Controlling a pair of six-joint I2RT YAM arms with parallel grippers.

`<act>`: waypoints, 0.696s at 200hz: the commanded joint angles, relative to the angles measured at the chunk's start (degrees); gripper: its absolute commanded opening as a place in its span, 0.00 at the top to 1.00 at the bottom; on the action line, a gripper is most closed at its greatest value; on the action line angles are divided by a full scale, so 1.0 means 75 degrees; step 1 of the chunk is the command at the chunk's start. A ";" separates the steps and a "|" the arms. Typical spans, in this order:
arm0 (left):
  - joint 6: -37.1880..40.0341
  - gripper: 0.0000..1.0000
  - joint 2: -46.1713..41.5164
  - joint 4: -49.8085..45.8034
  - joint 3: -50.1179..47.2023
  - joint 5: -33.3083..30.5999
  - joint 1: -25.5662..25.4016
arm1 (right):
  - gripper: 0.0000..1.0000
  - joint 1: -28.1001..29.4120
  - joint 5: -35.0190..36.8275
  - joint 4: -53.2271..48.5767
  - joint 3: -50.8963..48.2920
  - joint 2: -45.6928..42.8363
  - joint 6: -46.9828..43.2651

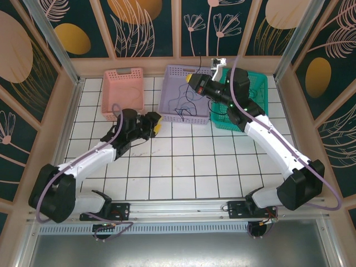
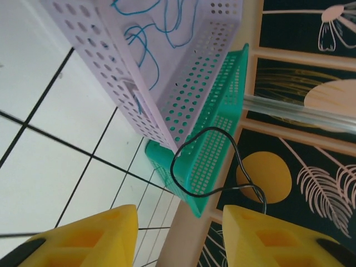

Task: Untangle the cables

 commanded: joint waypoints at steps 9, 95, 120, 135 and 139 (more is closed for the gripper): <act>0.2731 0.62 0.0474 -0.0307 0.1271 0.0175 -0.0049 | 1.00 -0.0036 -0.0191 -0.0071 0.0539 0.0148 0.0028; 0.9958 0.38 0.0116 0.0452 0.0600 -0.0381 -0.0223 | 1.00 -0.0133 -0.0923 -0.2610 0.2398 0.1051 -0.0375; 1.0713 0.28 0.0151 0.0886 0.0455 -0.1117 -0.0276 | 1.00 -0.0134 -0.1174 -0.2775 0.2495 0.1137 -0.0245; 1.1238 0.22 0.0201 0.1001 0.0410 -0.1228 -0.0363 | 1.00 -0.0122 -0.1326 -0.2955 0.2576 0.1188 -0.0247; 1.1377 0.22 0.0229 0.1002 0.0407 -0.1229 -0.0398 | 1.00 -0.0116 -0.1370 -0.3004 0.2595 0.1209 -0.0247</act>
